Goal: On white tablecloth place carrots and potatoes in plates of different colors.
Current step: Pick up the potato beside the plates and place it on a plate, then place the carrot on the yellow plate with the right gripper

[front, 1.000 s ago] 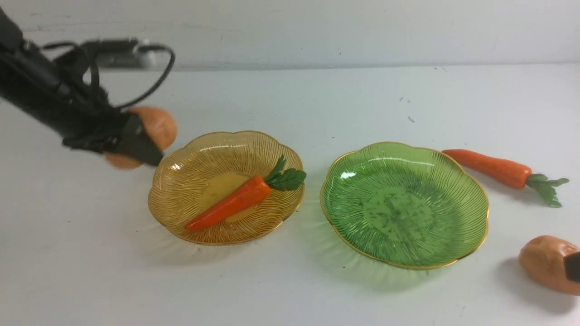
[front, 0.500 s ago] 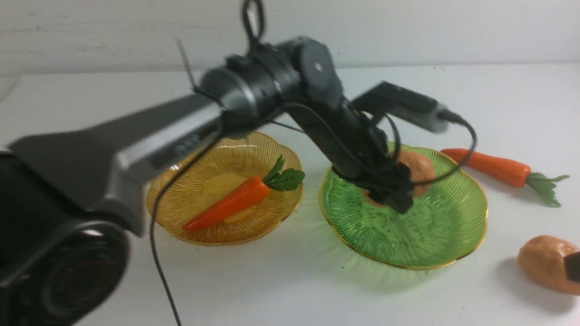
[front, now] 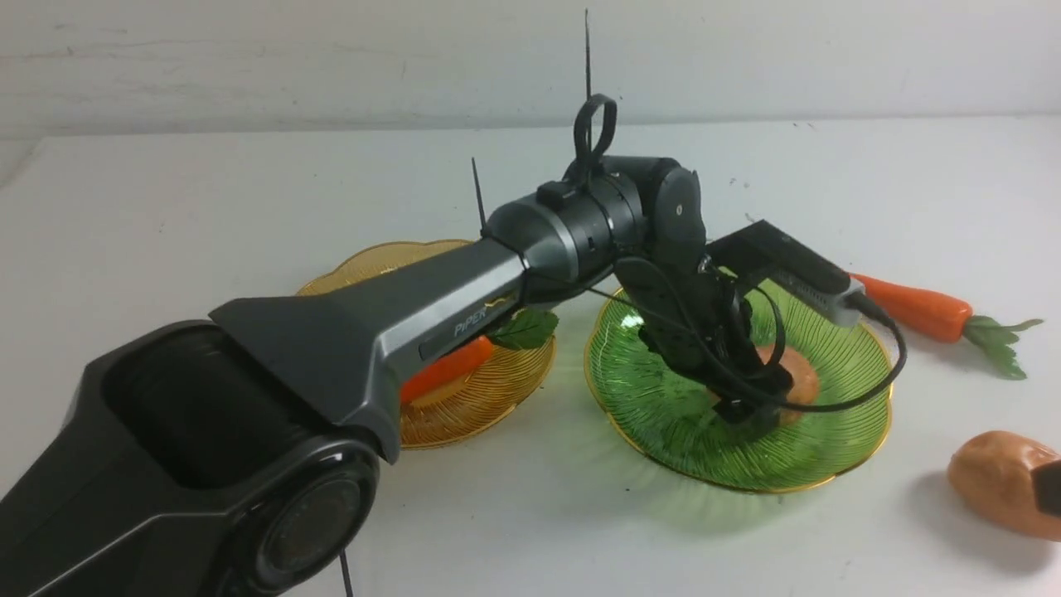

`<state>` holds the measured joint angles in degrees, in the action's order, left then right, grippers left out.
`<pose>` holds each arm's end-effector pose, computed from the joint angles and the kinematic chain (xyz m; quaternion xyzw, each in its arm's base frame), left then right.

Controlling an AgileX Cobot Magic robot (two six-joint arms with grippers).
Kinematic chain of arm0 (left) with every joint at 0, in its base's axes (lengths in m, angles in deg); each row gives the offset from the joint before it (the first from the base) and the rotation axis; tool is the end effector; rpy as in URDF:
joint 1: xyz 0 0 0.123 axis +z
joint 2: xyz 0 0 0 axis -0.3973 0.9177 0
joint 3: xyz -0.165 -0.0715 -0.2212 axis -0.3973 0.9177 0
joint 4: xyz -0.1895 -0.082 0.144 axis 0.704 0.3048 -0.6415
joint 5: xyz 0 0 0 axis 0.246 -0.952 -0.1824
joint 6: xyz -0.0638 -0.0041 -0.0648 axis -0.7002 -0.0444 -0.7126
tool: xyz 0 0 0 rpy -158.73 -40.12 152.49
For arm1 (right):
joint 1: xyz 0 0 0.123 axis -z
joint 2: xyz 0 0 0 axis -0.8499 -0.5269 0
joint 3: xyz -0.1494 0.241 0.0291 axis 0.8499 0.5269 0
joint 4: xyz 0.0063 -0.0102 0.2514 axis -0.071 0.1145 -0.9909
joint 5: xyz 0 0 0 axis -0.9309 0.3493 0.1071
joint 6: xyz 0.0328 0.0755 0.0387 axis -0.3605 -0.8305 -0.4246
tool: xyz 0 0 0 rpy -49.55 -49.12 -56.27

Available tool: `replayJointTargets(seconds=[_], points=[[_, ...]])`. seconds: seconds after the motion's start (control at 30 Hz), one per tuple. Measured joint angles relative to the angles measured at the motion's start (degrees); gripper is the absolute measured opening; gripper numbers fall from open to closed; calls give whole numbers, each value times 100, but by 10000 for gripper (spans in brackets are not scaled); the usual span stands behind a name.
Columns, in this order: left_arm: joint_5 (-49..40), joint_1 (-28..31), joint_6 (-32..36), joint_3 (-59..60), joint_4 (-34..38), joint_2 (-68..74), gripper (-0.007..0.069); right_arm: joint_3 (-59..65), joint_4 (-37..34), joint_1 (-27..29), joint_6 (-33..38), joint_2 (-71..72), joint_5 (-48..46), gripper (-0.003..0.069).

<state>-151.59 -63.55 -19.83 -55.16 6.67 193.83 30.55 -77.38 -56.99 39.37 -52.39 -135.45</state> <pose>0.3781 -0.3564 0.2471 0.4365 0.8524 -0.2134 0.1933 0.1377 0.0319 0.3085 -0.0509 0.9564 0.1839 0.2213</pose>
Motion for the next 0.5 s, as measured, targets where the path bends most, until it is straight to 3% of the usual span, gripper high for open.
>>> replayJointTargets(seconds=[0.1, 0.27, 0.4, 0.5], points=[[-307, 41, -446, -472, -131, 0, 582, 0, 0, 0, 182, 0, 64, -15], [-618, 161, -967, -1352, -510, -19, 419, -20, 0, 0, 293, -231, 139, -15], [-706, 378, -1093, -1595, -789, -306, 150, -232, 110, 0, 298, -747, -22, -15], [-731, 518, -1093, -1575, -831, -547, 50, -530, 237, 0, 274, -1325, -91, -15]])
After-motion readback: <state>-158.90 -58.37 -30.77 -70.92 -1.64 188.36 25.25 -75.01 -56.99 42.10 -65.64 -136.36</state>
